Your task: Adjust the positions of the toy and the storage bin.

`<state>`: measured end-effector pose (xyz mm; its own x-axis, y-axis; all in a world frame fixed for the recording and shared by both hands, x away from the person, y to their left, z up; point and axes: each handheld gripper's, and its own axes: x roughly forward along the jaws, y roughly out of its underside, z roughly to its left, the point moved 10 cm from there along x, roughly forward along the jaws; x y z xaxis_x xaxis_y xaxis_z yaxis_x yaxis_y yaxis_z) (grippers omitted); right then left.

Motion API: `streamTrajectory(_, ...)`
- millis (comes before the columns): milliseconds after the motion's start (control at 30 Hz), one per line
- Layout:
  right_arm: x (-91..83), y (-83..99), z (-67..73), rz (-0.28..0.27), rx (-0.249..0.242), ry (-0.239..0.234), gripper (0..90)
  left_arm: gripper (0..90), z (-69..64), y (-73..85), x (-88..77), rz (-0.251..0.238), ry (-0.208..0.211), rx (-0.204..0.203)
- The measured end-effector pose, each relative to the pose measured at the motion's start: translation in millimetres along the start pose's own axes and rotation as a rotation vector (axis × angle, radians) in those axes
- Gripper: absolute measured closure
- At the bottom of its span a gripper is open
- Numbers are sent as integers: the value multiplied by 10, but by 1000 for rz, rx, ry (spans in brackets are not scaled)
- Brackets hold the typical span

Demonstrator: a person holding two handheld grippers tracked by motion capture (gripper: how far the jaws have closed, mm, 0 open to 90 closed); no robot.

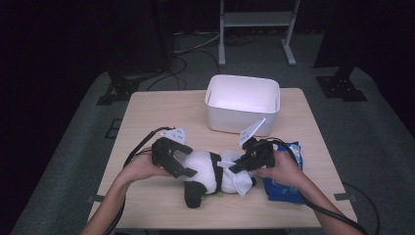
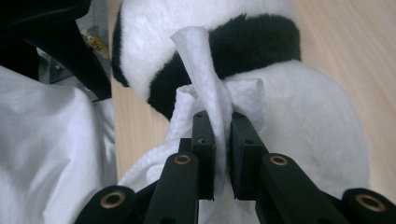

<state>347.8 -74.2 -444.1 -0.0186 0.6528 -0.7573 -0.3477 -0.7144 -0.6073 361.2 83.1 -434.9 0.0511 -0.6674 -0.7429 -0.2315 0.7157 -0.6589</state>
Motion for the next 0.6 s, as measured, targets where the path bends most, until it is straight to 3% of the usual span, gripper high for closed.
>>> streamTrajectory(200,17,-18,66,13,-23,-2,812,166,-2,73,57,-9,16,41)
streamTrajectory(300,42,-146,120,5,-56,2,811,175,-9,92,72,-42,33,67)
streamTrajectory(600,228,-515,158,-31,-135,33,811,177,-51,122,82,-45,36,127)
